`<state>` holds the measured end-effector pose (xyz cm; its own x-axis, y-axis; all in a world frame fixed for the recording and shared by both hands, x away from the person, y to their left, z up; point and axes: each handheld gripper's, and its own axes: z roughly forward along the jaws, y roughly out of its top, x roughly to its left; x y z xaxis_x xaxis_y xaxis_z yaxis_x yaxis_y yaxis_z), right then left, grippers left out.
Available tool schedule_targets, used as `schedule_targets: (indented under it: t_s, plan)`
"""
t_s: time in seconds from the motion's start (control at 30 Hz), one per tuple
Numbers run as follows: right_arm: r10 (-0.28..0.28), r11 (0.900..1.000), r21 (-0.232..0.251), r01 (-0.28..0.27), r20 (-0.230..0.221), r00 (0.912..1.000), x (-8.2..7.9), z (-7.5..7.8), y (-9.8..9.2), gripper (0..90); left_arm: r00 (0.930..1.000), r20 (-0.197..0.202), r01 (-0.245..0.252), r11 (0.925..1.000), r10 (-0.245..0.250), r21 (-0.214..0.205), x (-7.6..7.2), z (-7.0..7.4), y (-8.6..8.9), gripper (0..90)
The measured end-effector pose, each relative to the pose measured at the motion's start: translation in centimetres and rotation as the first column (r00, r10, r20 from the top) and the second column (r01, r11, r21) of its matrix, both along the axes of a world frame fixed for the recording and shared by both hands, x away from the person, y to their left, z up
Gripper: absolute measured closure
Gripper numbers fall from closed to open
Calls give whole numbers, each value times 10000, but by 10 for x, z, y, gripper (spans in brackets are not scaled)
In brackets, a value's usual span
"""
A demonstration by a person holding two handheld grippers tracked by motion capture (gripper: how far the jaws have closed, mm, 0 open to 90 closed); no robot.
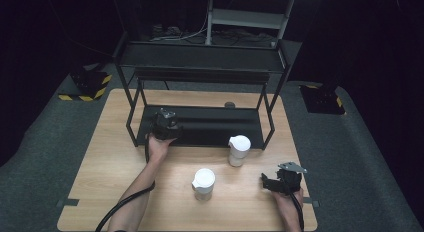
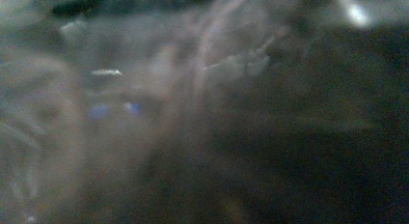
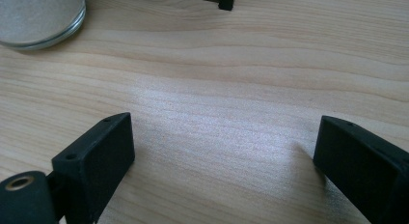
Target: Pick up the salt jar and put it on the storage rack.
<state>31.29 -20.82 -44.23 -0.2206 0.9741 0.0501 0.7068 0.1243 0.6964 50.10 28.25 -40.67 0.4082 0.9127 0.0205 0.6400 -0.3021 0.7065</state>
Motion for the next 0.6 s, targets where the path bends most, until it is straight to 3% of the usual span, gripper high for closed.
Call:
schedule_targets:
  t_s: [0.6]
  plan:
    - [11, 10000, 47, -11, -27, 10000, 0, 0, -1, 72, 10000, -44, -1, 10000, 0, -74, 1, 0, 1, 305]
